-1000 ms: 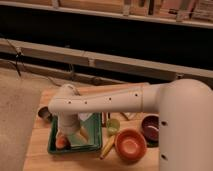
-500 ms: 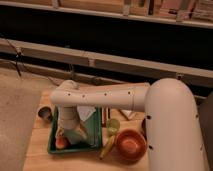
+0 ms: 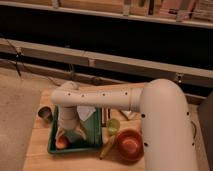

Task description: Place apple in table surface

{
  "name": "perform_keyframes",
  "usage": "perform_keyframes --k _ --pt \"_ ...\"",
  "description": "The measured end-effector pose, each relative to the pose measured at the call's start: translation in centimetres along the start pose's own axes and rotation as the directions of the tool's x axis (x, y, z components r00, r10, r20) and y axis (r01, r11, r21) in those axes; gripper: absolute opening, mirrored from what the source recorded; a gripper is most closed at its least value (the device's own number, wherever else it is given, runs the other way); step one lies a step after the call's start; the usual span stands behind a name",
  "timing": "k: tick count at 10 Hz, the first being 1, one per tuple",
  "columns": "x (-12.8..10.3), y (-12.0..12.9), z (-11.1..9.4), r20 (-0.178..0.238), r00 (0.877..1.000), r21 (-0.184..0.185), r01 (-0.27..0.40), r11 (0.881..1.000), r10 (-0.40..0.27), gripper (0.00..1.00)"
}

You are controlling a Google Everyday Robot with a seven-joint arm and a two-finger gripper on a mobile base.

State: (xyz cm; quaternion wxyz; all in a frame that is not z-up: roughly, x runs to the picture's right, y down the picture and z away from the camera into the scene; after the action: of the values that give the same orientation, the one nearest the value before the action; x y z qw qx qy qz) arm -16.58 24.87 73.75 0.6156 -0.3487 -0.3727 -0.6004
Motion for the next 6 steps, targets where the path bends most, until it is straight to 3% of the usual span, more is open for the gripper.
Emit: perform_keyframes --k 6 --pt "1.2 -1.2 0.6 0.02 1.0 -0.014 0.018 1.0 -0.018 0.8"
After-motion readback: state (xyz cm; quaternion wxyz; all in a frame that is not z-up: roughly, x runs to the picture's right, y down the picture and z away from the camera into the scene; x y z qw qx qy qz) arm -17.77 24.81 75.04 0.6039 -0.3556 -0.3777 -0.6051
